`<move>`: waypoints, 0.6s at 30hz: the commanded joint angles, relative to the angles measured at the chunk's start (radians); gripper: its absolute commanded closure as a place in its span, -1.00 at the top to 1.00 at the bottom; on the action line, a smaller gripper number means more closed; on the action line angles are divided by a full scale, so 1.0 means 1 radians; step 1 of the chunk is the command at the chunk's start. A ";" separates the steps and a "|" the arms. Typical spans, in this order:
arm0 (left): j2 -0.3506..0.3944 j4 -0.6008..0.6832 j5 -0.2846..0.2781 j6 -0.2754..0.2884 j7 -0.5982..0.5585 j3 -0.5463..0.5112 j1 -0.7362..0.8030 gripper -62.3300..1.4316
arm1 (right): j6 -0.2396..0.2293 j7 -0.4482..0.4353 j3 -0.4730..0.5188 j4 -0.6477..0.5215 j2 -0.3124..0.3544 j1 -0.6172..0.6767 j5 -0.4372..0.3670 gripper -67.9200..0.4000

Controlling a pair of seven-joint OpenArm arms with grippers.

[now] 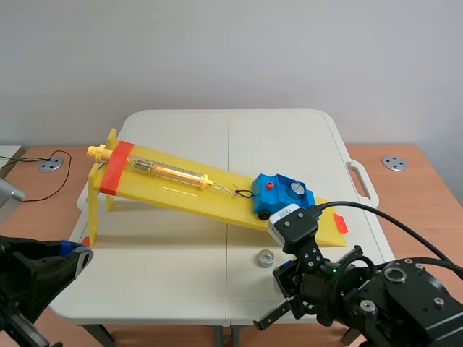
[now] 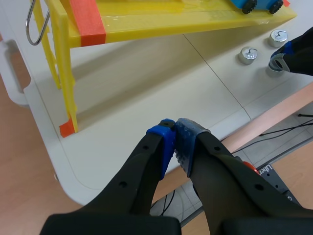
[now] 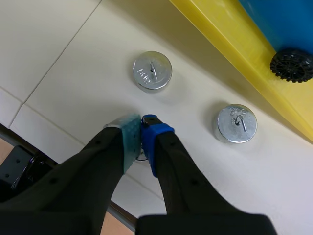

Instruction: Place the four metal weights on the blue cart on the ramp.

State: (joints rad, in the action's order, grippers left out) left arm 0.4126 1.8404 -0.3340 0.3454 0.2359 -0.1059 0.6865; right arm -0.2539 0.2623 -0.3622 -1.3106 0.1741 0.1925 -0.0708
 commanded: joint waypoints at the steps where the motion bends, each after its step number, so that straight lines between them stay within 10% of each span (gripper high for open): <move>1: -0.013 0.071 -0.043 0.024 -0.078 -0.016 -0.008 -0.84 | 0.030 -0.040 0.003 -0.018 0.011 -0.062 -0.023 -0.97; 8: -0.013 0.071 -0.043 0.024 -0.078 -0.016 -0.008 -0.84 | 0.013 0.003 0.080 -0.159 0.074 -0.005 -0.171 -0.97; 18: -0.013 0.071 -0.043 0.024 -0.078 -0.016 -0.008 -0.84 | -0.159 0.108 0.340 -0.446 0.119 0.176 -0.455 -0.97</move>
State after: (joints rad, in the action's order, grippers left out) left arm 0.4126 1.8404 -0.3340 0.3454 0.2356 -0.1059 0.6865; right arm -0.3725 0.4332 -0.0738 -1.6356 0.2504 0.3824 -0.4164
